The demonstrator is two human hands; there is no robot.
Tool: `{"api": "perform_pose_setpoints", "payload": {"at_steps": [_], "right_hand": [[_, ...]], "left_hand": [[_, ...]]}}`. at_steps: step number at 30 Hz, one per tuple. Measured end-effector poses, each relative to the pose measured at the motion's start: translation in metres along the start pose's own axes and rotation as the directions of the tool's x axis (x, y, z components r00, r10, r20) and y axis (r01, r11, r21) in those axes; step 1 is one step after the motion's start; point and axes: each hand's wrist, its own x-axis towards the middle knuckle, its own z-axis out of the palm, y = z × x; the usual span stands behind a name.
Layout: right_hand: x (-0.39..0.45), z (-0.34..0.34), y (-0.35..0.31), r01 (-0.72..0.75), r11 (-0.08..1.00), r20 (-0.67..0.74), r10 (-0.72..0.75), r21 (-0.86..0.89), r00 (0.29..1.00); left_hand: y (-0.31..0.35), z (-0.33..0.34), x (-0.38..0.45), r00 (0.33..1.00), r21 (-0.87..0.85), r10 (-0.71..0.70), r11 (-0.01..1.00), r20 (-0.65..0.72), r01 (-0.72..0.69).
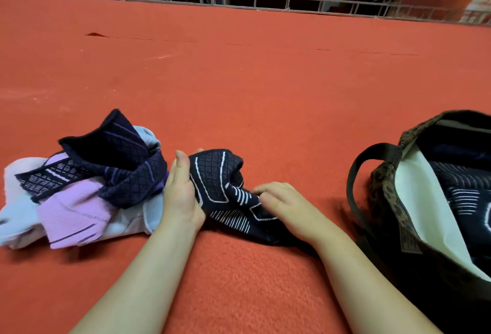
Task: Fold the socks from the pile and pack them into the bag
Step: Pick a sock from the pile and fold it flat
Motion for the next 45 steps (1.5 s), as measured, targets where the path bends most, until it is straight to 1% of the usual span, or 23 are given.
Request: {"api": "perform_pose_setpoints", "payload": {"at_steps": [1,2,3,6,8,10,12,13,16,17,19,21,23,25,27,29,31,34,37,38,40,42,45], "right_hand": [[0.000,0.000,0.001,0.019,0.990,0.024,-0.016,-0.143,1.000],[0.000,-0.001,0.001,0.027,0.979,0.033,-0.021,-0.204,0.999],[-0.001,-0.001,0.000,0.030,0.981,0.032,-0.024,-0.193,0.999],[-0.007,-0.009,-0.002,-0.023,0.996,0.039,0.020,0.081,0.999],[-0.012,-0.020,-0.003,0.020,0.967,0.013,-0.024,0.255,1.000],[-0.013,-0.025,-0.003,0.078,0.868,-0.025,-0.075,0.491,0.997],[-0.009,-0.023,-0.002,-0.008,0.754,-0.033,0.040,0.656,0.999],[-0.007,-0.020,-0.004,-0.061,0.751,-0.011,0.091,0.657,0.996],[-0.006,-0.005,-0.006,-0.146,0.886,0.080,0.123,0.440,0.989],[-0.007,-0.004,-0.007,-0.168,0.893,0.108,0.135,0.417,0.985],[-0.009,-0.008,-0.007,-0.194,0.836,0.176,0.119,0.513,0.977],[-0.013,-0.020,0.003,-0.206,0.677,0.236,0.049,0.706,0.970],[-0.020,-0.034,0.011,-0.295,0.523,0.395,-0.088,0.800,0.915],[-0.029,-0.038,0.011,-0.389,0.542,0.567,-0.207,0.745,0.797],[-0.029,-0.034,0.009,-0.417,0.585,0.605,-0.164,0.696,0.779],[-0.023,-0.026,0.000,-0.512,0.492,0.567,0.045,0.704,0.823],[-0.016,-0.020,-0.006,-0.524,0.421,0.454,0.262,0.741,0.852],[-0.008,-0.010,-0.012,-0.346,0.532,0.219,0.288,0.773,0.932],[-0.005,-0.008,-0.008,-0.141,0.460,0.022,0.254,0.876,0.967],[-0.005,-0.010,-0.005,-0.126,0.442,0.015,0.246,0.888,0.969],[-0.006,-0.013,-0.003,-0.200,0.450,0.077,0.276,0.870,0.958],[-0.005,-0.014,-0.001,-0.267,0.420,0.102,0.375,0.867,0.921],[-0.002,-0.020,-0.001,-0.242,0.371,0.026,0.502,0.897,0.864]], "left_hand": [[-0.002,-0.001,0.002,1.000,-0.008,0.026,1.000,-0.010,-0.026],[-0.002,0.001,0.002,0.999,-0.001,0.044,0.999,-0.020,-0.044],[-0.002,0.002,0.002,0.997,0.014,0.066,0.998,-0.033,-0.066],[-0.001,0.003,0.001,0.994,0.014,0.091,0.996,-0.068,-0.091],[-0.001,0.000,0.004,0.992,-0.014,0.084,0.996,-0.096,-0.086],[-0.001,-0.001,0.005,0.997,-0.060,0.025,0.998,-0.069,-0.029],[0.000,-0.003,0.005,0.997,-0.123,-0.078,0.989,0.010,0.079],[0.000,-0.003,0.004,0.993,-0.147,-0.113,0.982,0.042,0.118],[0.001,0.000,0.000,0.984,-0.188,-0.143,0.969,0.108,0.162],[0.000,-0.001,0.000,0.983,-0.185,-0.144,0.969,0.114,0.163],[0.000,-0.002,0.002,0.983,-0.168,-0.154,0.971,0.099,0.169],[-0.001,-0.004,0.006,0.989,-0.172,-0.146,0.974,0.037,0.150],[-0.003,-0.006,0.010,0.993,-0.187,-0.120,0.975,-0.004,0.117],[-0.005,-0.007,0.010,0.993,-0.140,-0.117,0.983,-0.005,0.115],[-0.005,-0.007,0.009,0.990,-0.064,-0.144,0.987,0.014,0.144],[-0.006,-0.004,0.005,0.986,0.009,-0.157,0.988,0.062,0.157],[-0.007,0.001,0.001,0.988,0.073,-0.132,0.989,0.075,0.126],[-0.008,0.006,-0.002,0.994,0.108,-0.107,0.989,0.027,0.103],[-0.004,0.007,-0.008,0.949,0.153,-0.313,0.940,0.041,0.303],[-0.002,0.007,-0.011,0.920,0.203,-0.387,0.908,0.068,0.367],[-0.006,0.008,-0.016,0.890,0.319,-0.448,0.859,0.088,0.401],[-0.012,0.009,-0.017,0.909,0.446,-0.410,0.829,0.075,0.337],[-0.017,0.010,-0.014,0.944,0.526,-0.317,0.820,0.091,0.225]]}}
